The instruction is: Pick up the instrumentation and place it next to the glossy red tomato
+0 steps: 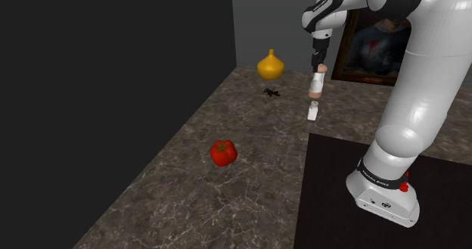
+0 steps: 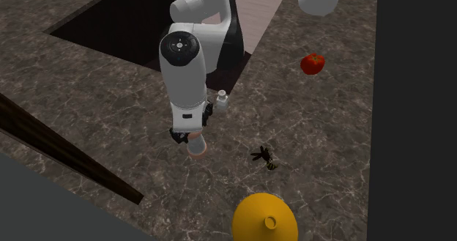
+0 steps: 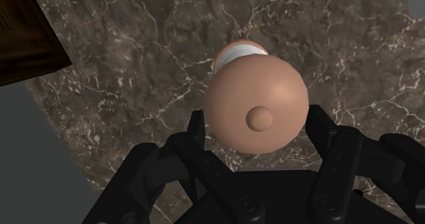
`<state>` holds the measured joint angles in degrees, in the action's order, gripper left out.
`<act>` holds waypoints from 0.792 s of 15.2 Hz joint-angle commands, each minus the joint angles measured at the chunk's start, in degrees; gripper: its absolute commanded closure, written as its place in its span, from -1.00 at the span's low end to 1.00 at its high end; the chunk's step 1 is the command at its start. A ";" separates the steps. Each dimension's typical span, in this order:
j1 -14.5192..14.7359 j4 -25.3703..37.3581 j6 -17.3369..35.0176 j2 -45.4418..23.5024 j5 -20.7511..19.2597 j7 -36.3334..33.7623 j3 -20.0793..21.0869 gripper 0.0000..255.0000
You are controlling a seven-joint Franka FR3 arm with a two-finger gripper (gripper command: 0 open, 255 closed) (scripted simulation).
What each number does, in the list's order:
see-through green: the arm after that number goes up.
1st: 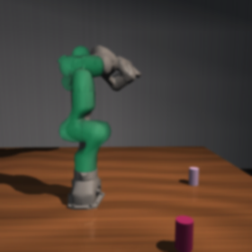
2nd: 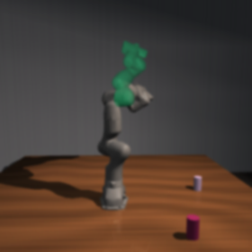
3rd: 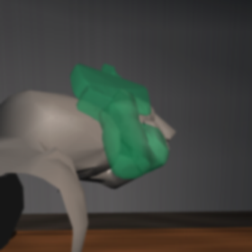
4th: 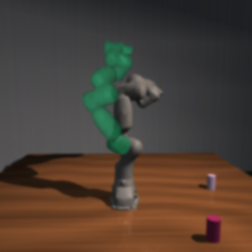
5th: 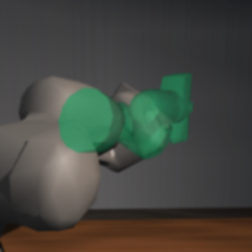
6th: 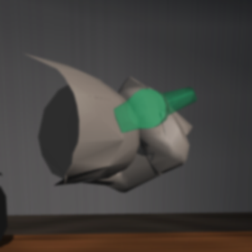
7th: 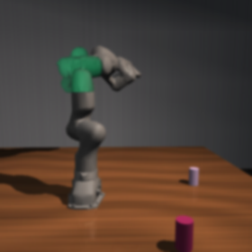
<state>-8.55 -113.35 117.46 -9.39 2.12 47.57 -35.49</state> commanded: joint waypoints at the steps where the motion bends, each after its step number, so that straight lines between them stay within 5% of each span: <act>1: 0.00 -0.01 -0.01 -0.01 0.00 0.00 0.00 1.00; 12: 0.33 2.67 -4.28 1.92 -1.26 -0.69 -0.21 1.00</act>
<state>-8.24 -111.34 114.03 -7.68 1.00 46.95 -35.68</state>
